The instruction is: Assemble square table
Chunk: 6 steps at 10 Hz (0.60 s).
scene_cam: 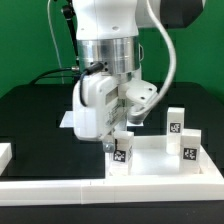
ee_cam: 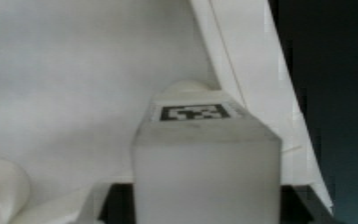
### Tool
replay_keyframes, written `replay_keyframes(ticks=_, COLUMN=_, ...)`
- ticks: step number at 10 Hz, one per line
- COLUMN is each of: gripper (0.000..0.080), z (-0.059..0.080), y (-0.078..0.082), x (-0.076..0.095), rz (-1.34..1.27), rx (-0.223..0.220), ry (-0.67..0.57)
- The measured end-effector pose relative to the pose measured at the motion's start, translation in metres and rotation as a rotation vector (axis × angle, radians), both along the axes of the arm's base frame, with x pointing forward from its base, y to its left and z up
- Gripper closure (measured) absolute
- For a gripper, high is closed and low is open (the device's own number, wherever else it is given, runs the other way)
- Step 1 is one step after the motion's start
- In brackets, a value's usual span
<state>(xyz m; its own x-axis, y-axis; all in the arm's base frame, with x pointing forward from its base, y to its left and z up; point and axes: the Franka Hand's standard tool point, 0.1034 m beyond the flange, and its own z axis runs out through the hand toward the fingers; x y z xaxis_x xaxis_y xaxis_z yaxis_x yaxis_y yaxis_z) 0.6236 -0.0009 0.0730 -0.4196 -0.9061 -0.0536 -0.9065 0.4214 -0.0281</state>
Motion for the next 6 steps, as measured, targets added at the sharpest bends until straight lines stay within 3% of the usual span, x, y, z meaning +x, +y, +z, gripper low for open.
replay_keyframes(ticks=1, gripper=0.0509, z=0.000, y=-0.001, x=0.000, rz=0.018, rx=-0.003, ry=0.000)
replay_keyframes(ticks=2, gripper=0.0442, z=-0.001, y=0.000, x=-0.001, rz=0.041, rx=-0.004, ry=0.001)
replay_keyframes(ticks=3, gripper=0.0290, z=-0.002, y=0.001, x=-0.001, rz=0.046, rx=-0.005, ry=0.002)
replay_keyframes(ticks=4, gripper=0.0290, z=-0.002, y=0.005, x=-0.001, rz=0.245, rx=-0.042, ry=0.003)
replay_keyframes(ticks=5, gripper=0.0181, z=-0.001, y=0.011, x=0.000, rz=0.437, rx=-0.065, ry=0.005)
replay_keyframes(ticks=6, gripper=0.0156, z=-0.002, y=0.014, x=-0.001, rz=0.558, rx=-0.069, ry=-0.001)
